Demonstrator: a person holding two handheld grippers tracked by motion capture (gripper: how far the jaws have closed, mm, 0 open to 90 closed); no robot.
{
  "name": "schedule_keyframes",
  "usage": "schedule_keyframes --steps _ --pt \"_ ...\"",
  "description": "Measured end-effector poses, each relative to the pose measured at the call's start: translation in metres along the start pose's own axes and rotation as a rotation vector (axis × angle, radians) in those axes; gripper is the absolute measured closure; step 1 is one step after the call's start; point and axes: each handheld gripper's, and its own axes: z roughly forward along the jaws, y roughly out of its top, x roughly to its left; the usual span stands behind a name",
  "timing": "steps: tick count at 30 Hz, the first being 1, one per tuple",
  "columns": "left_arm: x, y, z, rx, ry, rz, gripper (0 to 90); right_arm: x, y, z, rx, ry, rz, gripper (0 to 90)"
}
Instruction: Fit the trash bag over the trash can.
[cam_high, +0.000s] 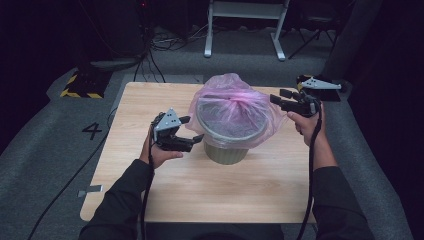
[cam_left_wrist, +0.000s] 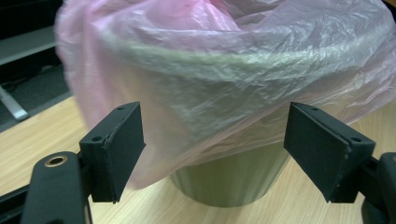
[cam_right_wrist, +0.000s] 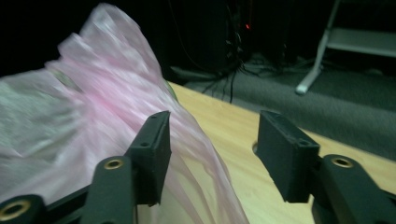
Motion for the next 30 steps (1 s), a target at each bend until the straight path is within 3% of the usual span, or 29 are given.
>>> schedule_keyframes --steps 2,3,9,11,14,18,20,21,23,25,29,30 --pt "-0.003 0.000 0.006 0.014 -0.011 0.011 26.5 0.004 0.005 0.001 -0.015 0.027 -0.017 42.4" --pt "-0.006 0.000 0.010 0.030 0.008 0.030 29.8 0.008 0.010 0.003 -0.024 0.061 -0.032 41.6" --pt "-0.005 0.000 0.014 0.024 -0.003 0.045 50.3 0.020 0.024 0.017 0.015 0.085 -0.092 40.4" --pt "-0.006 0.000 0.013 0.024 -0.022 0.053 59.2 0.023 0.029 0.021 0.025 0.087 -0.101 40.8" --pt "-0.006 0.000 0.013 0.024 -0.015 0.064 68.6 0.026 0.032 0.025 0.038 0.092 -0.111 42.0" --pt "-0.005 -0.001 0.012 0.019 -0.019 0.060 75.9 0.030 0.036 0.033 0.070 0.108 -0.142 48.6" --pt "-0.005 -0.001 0.012 0.019 -0.022 0.058 76.6 0.031 0.037 0.036 0.084 0.103 -0.158 57.9" --pt "-0.005 -0.001 0.013 0.022 -0.022 0.061 80.6 0.031 0.038 0.039 0.100 0.101 -0.165 67.0" --pt "-0.005 -0.001 0.012 0.025 -0.019 0.069 82.2 0.031 0.038 0.040 0.105 0.099 -0.168 70.4" --pt "-0.005 -0.001 0.012 0.021 -0.020 0.070 85.7 0.031 0.039 0.041 0.102 0.099 -0.174 78.3" --pt "-0.003 -0.002 0.011 0.014 -0.036 0.071 89.0 0.031 0.039 0.039 0.060 0.053 -0.187 90.0" --pt "-0.002 -0.002 0.011 0.011 -0.038 0.072 89.0 0.031 0.039 0.039 0.060 0.053 -0.187 90.0"
